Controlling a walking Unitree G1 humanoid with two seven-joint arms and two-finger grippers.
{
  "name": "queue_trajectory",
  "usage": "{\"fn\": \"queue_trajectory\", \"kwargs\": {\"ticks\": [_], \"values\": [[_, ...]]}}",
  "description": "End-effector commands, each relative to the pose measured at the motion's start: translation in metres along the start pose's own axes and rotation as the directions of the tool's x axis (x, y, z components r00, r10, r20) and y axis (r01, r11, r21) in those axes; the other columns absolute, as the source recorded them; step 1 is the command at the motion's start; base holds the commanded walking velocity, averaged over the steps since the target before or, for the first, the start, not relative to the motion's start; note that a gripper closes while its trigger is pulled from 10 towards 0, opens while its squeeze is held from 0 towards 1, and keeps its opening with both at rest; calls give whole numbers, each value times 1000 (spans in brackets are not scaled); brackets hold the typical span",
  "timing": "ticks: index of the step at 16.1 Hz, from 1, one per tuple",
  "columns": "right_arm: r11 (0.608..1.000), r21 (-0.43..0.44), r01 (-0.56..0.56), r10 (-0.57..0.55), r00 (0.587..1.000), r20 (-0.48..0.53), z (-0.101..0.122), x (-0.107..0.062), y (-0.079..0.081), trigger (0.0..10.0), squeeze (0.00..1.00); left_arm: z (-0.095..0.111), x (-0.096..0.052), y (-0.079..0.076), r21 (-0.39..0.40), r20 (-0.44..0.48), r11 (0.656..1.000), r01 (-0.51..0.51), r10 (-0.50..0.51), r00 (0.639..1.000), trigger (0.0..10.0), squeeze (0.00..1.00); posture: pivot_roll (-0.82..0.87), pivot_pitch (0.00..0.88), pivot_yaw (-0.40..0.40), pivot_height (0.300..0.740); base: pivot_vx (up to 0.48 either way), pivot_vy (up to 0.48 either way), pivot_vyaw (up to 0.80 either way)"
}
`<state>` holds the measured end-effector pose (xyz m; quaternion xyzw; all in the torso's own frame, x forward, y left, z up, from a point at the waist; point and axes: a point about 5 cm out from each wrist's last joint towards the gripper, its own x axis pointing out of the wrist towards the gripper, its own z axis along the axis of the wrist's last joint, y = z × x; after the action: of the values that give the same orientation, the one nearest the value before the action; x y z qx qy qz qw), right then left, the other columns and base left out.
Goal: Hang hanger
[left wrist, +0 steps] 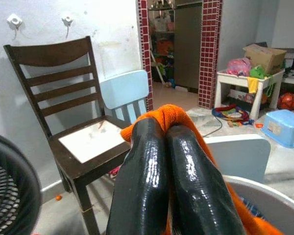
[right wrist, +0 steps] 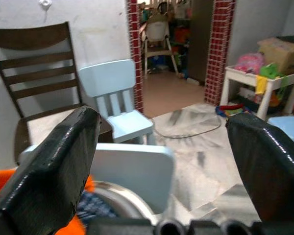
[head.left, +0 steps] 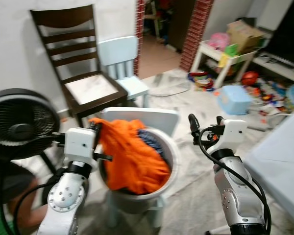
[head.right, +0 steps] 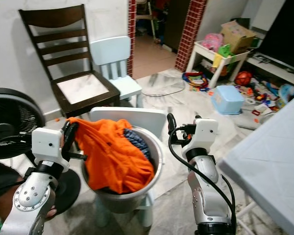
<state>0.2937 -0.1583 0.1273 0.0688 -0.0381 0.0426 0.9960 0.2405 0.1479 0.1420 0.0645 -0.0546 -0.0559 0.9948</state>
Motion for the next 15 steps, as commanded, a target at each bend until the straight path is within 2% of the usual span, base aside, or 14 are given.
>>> {"fn": "queue_trajectory", "kwargs": {"ticks": [1, 3, 5, 11, 15], "values": [[1000, -12, 17, -17, 1000, -4, 0, 1, -6, 10000, 0, 1, 1, -6, -18, 2, 1000, 22, -22, 1000, 10000, 0, 68, 9, -67, 740, 0, -480, 0], [1000, -14, 18, -18, 1000, -4, 0, 1, -6, 10000, 0, 1, 1, -6, -17, 5, 1000, 19, -19, 1000, 10000, 0, 68, 10, -68, 740, 0, -414, 0], [1000, -16, 18, -18, 1000, -4, 0, 1, -6, 10000, 0, 2, 2, -7, -32, 19, 999, -18, 18, 1000, 10000, 0, 67, 10, -68, 740, 0, 0, 0], [1000, -20, 7, -8, 1000, -7, 0, 3, -5, 10000, 0, 0, 1, -12, -38, 6, 999, -13, 14, 1000, 10000, 0, 69, 12, -77, 740, 0, 0, 0], [1000, -24, 5, -6, 1000, -5, 1, 3, -6, 10000, 0, 0, 1, -13, -37, 4, 999, -12, 12, 1000, 10000, 0, 69, 12, -77, 740, -264, 0, 0]]}}
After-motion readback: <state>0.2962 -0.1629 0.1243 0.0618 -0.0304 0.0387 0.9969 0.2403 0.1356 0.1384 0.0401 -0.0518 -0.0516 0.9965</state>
